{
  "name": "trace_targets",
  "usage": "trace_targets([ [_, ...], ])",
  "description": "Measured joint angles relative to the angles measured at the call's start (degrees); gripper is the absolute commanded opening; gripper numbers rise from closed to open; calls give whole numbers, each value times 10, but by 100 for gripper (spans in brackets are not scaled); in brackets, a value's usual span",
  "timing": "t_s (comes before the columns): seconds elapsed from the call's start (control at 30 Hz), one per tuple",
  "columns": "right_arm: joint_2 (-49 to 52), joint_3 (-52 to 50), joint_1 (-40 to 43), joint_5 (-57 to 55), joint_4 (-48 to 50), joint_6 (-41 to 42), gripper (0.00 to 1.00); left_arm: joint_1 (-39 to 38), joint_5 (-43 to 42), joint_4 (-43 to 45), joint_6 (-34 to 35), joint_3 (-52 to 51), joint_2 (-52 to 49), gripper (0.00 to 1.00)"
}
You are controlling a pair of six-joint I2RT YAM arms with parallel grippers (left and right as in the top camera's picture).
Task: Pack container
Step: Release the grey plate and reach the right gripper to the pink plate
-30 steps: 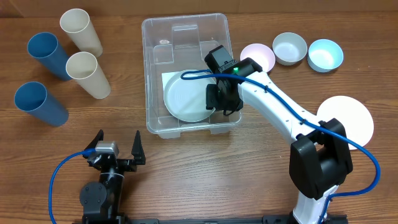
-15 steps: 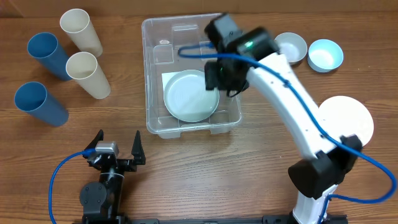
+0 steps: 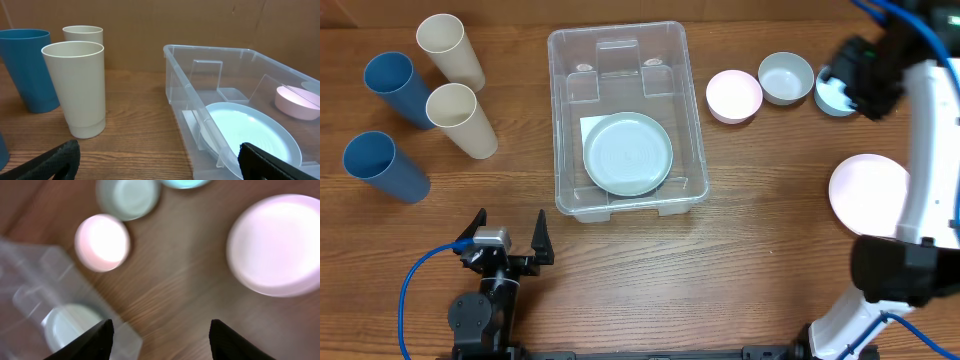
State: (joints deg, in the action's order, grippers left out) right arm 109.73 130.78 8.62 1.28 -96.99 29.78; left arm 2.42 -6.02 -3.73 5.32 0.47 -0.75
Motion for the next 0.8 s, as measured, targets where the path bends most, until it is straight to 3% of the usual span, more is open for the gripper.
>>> trace_targets([
  [0.27, -21, -208, 229, -11, 26, 1, 64, 0, 0, 0, 0, 0, 0, 100],
  [0.43, -21, -327, 320, -12, 81, 13, 63, 0, 0, 0, 0, 0, 0, 100],
  [0.6, -21, -427, 368, -12, 152, 24, 61, 0, 0, 0, 0, 0, 0, 100],
  [0.8, -25, -544, 367, -10, 276, 28, 60, 0, 0, 0, 0, 0, 0, 100],
])
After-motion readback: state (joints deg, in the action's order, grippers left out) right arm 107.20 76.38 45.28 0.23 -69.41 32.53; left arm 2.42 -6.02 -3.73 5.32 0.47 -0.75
